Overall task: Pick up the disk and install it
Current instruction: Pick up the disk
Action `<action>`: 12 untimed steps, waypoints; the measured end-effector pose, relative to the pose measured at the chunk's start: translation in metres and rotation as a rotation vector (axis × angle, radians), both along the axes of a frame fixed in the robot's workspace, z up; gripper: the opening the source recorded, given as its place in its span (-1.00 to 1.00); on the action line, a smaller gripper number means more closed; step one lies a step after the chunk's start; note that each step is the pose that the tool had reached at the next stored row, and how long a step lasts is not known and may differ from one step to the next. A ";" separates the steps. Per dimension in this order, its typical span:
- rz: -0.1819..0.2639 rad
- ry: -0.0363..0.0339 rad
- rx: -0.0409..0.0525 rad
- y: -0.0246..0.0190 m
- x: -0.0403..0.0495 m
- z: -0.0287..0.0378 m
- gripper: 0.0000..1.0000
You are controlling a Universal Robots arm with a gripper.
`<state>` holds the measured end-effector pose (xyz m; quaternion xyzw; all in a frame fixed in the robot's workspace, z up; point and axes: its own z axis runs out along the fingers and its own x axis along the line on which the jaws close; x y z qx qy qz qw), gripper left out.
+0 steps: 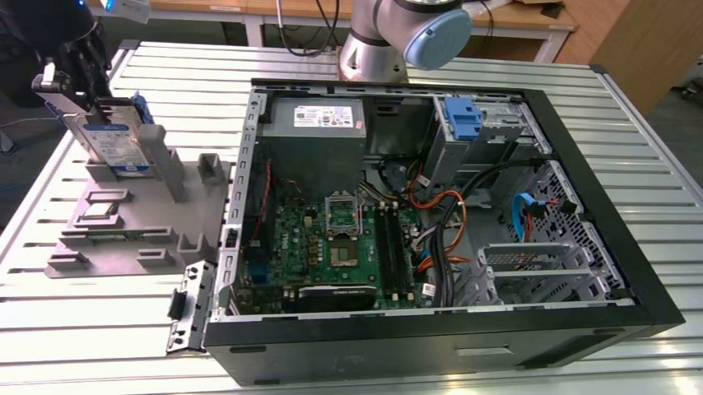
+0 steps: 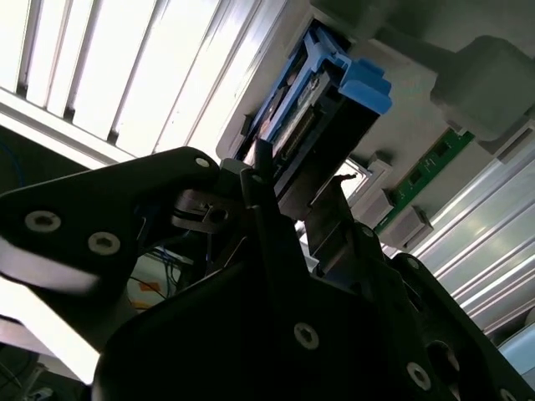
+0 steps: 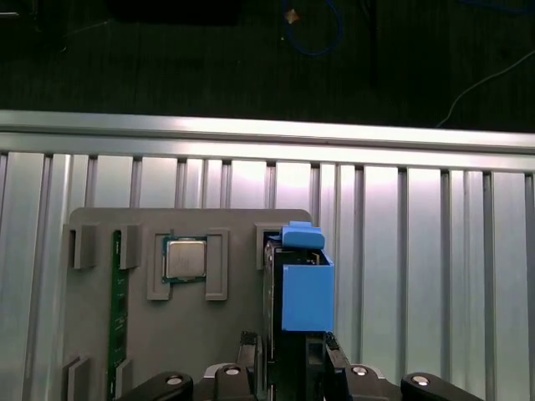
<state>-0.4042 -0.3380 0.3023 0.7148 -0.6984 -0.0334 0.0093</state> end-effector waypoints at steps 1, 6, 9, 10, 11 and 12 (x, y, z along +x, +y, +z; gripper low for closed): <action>0.001 0.0000 -0.0001 0.0001 0.0000 0.0000 -0.16; 0.006 0.0001 0.0008 0.0022 0.0000 -0.0002 -0.16; 0.009 -0.0001 0.0019 0.0034 0.0000 -0.0004 -0.16; 0.010 0.0000 0.0021 0.0037 0.0000 -0.0004 -0.16; 0.011 0.0001 0.0023 0.0038 0.0000 -0.0004 -0.16; 0.012 0.0000 0.0027 0.0038 0.0000 -0.0005 -0.16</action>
